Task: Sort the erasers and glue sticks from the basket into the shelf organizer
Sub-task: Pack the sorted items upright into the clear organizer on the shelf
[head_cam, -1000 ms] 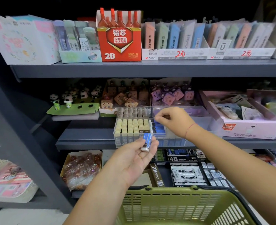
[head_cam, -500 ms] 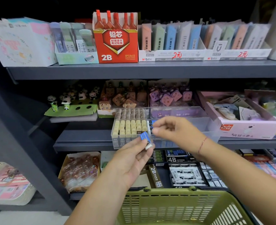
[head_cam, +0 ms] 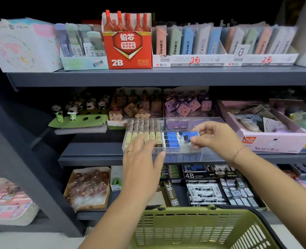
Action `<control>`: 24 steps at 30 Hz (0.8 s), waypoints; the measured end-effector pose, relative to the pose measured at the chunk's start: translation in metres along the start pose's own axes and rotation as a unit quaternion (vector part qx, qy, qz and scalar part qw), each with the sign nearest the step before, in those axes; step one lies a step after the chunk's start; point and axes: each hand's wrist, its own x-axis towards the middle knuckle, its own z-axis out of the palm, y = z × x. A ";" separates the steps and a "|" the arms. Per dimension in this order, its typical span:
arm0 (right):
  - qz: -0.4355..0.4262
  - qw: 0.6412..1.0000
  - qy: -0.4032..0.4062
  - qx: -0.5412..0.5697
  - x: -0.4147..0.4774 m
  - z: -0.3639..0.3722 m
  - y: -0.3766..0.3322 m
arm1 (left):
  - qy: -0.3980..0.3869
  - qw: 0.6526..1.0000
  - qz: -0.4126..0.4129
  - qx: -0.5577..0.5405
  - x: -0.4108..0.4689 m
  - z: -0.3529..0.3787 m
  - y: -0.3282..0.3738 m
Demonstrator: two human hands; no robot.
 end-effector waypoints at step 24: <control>-0.090 0.904 0.087 -0.410 0.018 0.014 0.020 | -0.090 0.987 0.045 0.127 -0.003 0.022 -0.031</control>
